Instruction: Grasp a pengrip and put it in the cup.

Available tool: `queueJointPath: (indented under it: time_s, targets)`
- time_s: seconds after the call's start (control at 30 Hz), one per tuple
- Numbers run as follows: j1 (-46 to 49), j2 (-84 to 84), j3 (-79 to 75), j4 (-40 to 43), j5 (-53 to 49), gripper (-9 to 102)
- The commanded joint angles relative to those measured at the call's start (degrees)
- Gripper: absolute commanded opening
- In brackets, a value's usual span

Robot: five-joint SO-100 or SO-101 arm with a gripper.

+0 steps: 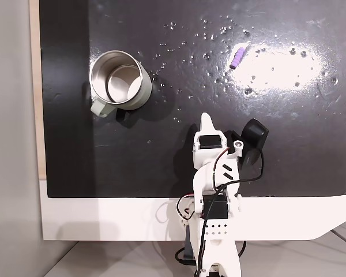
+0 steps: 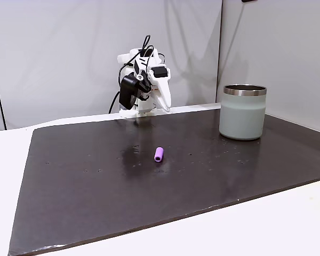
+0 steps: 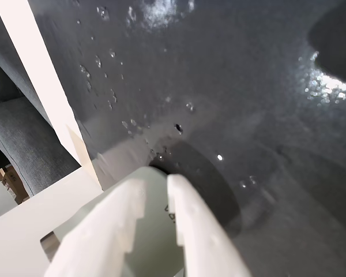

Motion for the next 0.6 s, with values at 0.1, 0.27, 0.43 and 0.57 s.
queueJointPath:
  time_s: [0.1,0.27,0.43,0.57]
  targets:
    - [1.23,0.88,-0.88,0.44,-2.9,0]
    - [4.31,0.88,-7.56,4.57,-10.9,0]
    - [6.5,-5.36,-16.17,5.71,-18.54,0]
    - [8.0,-18.9,-26.54,5.71,-21.01,0]
